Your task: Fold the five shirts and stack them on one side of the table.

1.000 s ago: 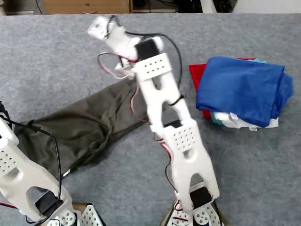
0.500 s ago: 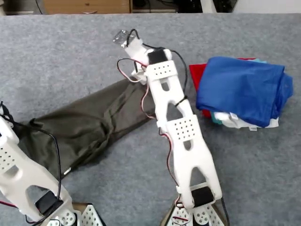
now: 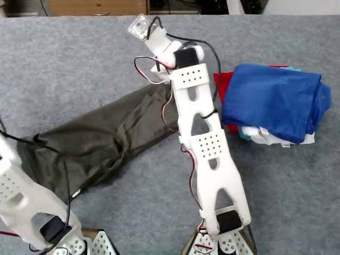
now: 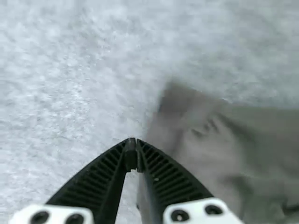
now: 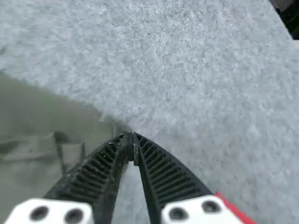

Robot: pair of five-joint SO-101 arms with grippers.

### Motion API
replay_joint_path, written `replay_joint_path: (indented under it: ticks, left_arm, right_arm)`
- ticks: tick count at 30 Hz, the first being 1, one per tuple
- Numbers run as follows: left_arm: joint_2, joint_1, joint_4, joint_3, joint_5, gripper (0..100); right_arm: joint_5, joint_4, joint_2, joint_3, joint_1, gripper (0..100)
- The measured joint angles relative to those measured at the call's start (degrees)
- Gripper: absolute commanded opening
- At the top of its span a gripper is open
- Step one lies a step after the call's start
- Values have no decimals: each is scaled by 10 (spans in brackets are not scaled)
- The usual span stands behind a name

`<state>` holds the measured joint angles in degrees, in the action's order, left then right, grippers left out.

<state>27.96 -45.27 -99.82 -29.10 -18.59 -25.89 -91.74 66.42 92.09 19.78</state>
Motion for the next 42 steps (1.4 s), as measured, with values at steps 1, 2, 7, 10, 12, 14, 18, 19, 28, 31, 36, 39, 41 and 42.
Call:
replay_joint_path:
  ticks: [1, 2, 7, 10, 12, 14, 18, 19, 28, 31, 36, 39, 41, 42]
  left_arm:
    - [-18, 13, 0, 25, -1, 19]
    - [-33, 27, 0, 52, 0, 19]
    - [-63, 66, 26, 169, 1, 19]
    - [-63, 62, 65, 214, 2, 19]
    - [-63, 55, 84, 227, 1, 19]
    - [-64, 46, 93, 227, 2, 19]
    - [-64, 35, 97, 227, 3, 19]
    - [-64, 34, 97, 227, 3, 19]
    - [-46, 33, 122, 229, 2, 19]
    - [-11, 30, 122, 223, 1, 19]
    - [14, 0, 116, 180, 3, 19]
    - [17, -13, 91, 145, -5, 19]
    - [17, -15, 69, 120, -11, 19]
    - [17, -15, 55, 104, -11, 19]
  right_arm:
    - [0, -17, -15, 1, 1, 2]
    - [0, -35, -29, 3, 2, 2]
    - [9, -95, -69, 3, 2, 2]
    - [48, -97, -69, 3, 2, 2]
    - [74, -97, -69, 3, 1, 2]
    - [91, -97, -70, -4, -1, 2]
    - [113, -98, -75, -46, -1, 2]
    - [115, -98, -81, -62, -1, 2]
    - [118, -96, -131, -234, -1, 2]
    - [118, -84, -127, -257, -11, 2]
    - [118, -56, -108, -260, -44, 2]
    - [118, -62, -109, -260, -47, 2]
    - [118, -87, -108, -241, -44, 2]
    - [118, -91, -110, -227, -44, 2]
